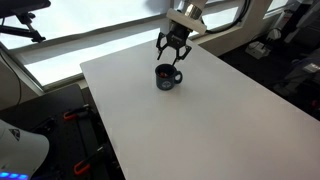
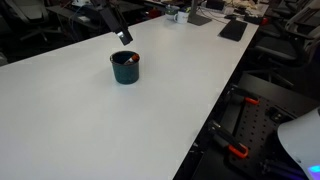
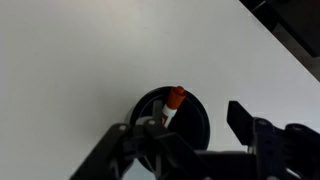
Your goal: Remove the marker out of the cup
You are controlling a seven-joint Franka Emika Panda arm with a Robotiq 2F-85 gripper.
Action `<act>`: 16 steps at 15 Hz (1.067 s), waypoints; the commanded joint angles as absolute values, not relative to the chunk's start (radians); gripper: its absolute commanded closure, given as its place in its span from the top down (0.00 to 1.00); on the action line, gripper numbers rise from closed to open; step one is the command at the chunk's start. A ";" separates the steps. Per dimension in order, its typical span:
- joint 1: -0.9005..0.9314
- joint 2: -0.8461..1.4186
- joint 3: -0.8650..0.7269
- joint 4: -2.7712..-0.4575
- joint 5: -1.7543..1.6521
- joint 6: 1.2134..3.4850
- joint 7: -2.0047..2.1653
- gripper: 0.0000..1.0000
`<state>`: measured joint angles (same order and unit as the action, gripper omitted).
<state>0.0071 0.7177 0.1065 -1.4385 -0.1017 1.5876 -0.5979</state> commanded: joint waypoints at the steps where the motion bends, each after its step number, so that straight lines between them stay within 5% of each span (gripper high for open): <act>1: 0.023 0.761 0.097 -1.378 -0.126 1.554 -0.546 0.83; 16: 0.031 0.796 0.087 -1.361 -0.113 1.660 -0.290 0.76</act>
